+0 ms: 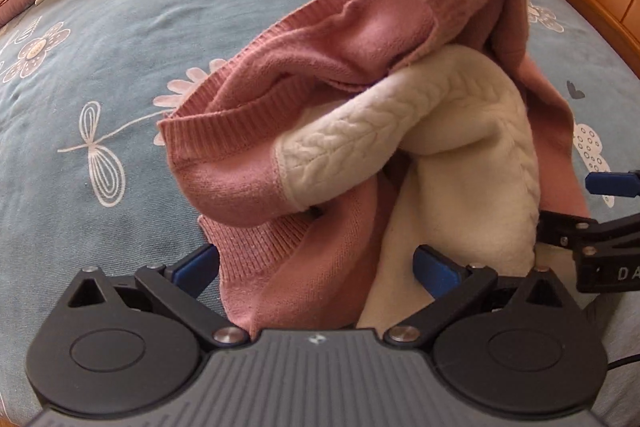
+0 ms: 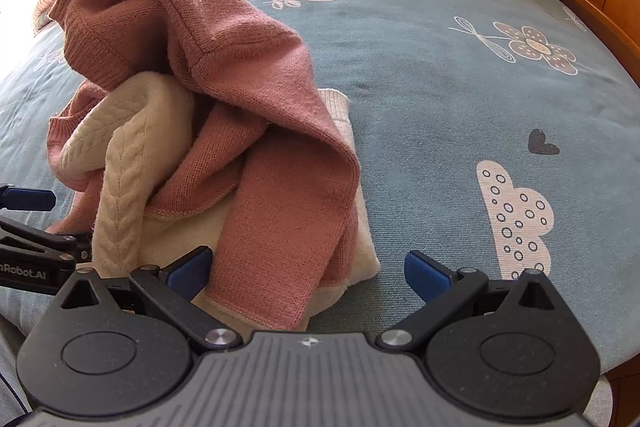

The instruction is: Fold clothes

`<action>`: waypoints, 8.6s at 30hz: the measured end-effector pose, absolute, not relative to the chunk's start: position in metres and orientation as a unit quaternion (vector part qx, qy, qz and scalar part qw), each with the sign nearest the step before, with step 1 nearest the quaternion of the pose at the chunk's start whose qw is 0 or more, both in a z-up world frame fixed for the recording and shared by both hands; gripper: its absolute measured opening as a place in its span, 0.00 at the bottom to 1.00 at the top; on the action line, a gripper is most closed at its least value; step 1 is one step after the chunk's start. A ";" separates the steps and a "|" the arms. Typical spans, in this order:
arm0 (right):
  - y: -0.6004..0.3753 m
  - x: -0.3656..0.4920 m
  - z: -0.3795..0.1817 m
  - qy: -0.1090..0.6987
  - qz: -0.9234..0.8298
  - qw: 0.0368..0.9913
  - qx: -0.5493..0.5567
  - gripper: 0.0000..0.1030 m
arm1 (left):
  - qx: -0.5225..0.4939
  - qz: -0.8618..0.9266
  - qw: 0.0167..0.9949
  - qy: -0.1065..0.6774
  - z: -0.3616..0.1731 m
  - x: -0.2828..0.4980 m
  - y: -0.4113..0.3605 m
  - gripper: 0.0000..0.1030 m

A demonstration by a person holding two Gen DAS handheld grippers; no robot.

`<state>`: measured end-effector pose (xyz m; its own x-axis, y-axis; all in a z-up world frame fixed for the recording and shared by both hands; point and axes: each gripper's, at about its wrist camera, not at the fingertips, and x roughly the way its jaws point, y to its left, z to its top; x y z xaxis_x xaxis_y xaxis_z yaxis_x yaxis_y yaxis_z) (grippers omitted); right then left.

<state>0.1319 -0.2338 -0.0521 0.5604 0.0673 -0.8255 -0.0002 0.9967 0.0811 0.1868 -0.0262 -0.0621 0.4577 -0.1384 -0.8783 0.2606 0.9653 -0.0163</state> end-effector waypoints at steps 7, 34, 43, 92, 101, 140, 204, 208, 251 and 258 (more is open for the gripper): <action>-0.242 0.131 -0.040 0.440 0.024 0.897 0.030 1.00 | 0.015 -0.136 0.854 0.503 -0.080 0.205 -0.006 1.00; -0.223 0.196 -0.023 0.373 -0.003 0.928 -0.012 1.00 | 0.066 -0.137 0.870 0.468 -0.071 0.192 -0.011 0.99; -0.245 0.198 -0.023 0.320 -0.096 0.942 -0.016 1.00 | 0.075 -0.140 0.877 0.454 -0.050 0.169 -0.014 0.99; -0.287 0.207 -0.045 0.429 0.161 0.889 0.015 1.00 | 0.005 -0.257 0.884 0.391 -0.067 0.300 -0.020 0.79; -0.298 0.212 -0.067 0.437 0.161 0.884 0.050 1.00 | 0.012 -0.257 0.891 0.375 -0.065 0.325 -0.024 0.79; -0.284 0.123 -0.022 0.387 0.112 0.913 0.061 1.00 | -0.014 -0.186 0.854 0.485 -0.069 0.244 0.009 0.75; -0.271 0.118 -0.031 0.398 0.083 0.912 0.062 1.00 | 0.063 0.056 0.878 0.471 -0.039 0.317 0.141 0.65; -0.265 0.113 -0.028 0.395 0.090 0.913 0.058 1.00 | 0.069 0.009 0.881 0.467 -0.030 0.293 0.120 0.71; -0.339 0.199 -0.035 0.473 -0.027 0.879 0.056 1.00 | 0.073 -0.148 0.872 0.460 -0.045 0.251 0.002 0.78; -0.304 0.195 -0.057 0.526 0.001 0.849 -0.052 1.00 | 0.061 -0.149 0.874 0.458 -0.040 0.241 0.008 0.78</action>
